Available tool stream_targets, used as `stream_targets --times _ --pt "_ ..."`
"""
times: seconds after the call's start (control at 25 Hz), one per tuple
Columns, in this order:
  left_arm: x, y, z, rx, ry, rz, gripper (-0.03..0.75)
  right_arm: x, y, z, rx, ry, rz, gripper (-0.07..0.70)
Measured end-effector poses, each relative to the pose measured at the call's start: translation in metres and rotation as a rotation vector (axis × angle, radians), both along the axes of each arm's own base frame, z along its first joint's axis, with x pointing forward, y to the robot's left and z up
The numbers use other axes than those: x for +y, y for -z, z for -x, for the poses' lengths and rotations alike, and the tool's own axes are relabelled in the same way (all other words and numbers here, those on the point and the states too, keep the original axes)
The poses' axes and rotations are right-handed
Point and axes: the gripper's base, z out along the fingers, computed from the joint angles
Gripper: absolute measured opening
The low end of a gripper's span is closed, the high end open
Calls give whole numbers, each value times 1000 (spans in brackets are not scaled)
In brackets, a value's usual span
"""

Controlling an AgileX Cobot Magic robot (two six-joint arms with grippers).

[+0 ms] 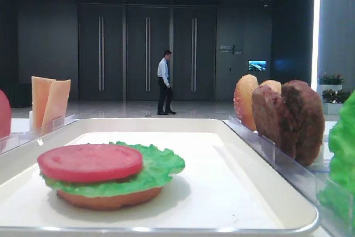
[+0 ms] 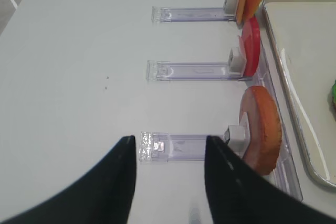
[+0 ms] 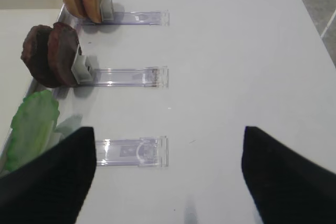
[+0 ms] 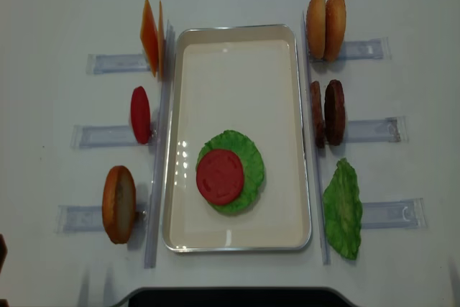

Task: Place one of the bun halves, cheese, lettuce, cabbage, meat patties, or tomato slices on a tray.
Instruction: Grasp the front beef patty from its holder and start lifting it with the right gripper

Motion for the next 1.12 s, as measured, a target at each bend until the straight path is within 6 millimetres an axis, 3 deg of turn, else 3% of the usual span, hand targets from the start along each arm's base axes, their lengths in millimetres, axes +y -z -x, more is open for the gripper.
stream_targets --times 1.12 --pt "0 0 0 0 0 0 328 2 0 0 0 -17 -25 543"
